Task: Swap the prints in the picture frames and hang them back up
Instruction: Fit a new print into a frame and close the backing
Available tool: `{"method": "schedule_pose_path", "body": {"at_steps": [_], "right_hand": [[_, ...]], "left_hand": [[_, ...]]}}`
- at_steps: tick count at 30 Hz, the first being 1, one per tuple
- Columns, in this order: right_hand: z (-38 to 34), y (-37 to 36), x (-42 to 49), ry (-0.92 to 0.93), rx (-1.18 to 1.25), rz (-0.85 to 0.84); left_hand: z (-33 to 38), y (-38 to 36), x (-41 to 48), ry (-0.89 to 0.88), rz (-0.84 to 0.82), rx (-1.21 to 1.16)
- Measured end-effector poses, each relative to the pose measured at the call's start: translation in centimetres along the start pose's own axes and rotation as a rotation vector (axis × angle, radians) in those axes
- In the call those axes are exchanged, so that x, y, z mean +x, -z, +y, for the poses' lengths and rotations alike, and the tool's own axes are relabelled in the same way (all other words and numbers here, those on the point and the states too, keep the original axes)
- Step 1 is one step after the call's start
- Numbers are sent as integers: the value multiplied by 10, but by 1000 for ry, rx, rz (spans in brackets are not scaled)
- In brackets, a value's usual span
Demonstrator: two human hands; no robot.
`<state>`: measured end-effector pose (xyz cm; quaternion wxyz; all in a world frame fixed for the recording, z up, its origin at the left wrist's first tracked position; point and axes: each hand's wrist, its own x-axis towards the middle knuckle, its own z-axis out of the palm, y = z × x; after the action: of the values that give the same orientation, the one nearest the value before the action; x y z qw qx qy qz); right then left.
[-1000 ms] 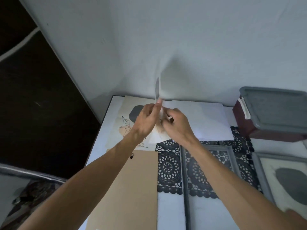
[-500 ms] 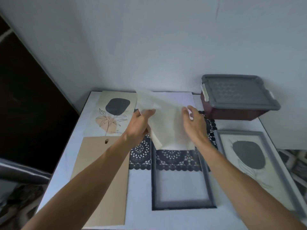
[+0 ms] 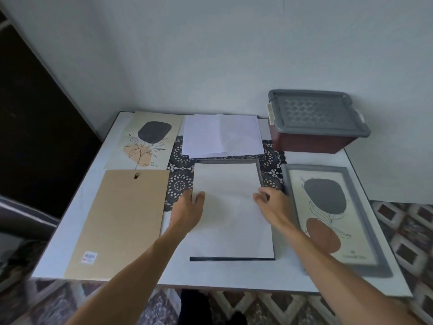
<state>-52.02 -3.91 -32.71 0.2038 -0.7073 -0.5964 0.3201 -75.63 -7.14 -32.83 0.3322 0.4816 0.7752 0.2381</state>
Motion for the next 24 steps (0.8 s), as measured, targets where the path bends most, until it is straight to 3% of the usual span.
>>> {"method": "schedule_pose_path", "body": {"at_steps": [6,12,19,24], "right_hand": [[0,-6,-10,39,-177,30],[-7,-17,-11,9,-334,78],[-8,-25,-8,-7,-370,131],[-6,-23,-7,-30,-363,141]], "left_hand": [[-19,4,-1,-66,50,463],[-19,4,7,-127,79,623],[-15,3,16,-139,76,593],[-15,-3,19,-326,48,589]]}}
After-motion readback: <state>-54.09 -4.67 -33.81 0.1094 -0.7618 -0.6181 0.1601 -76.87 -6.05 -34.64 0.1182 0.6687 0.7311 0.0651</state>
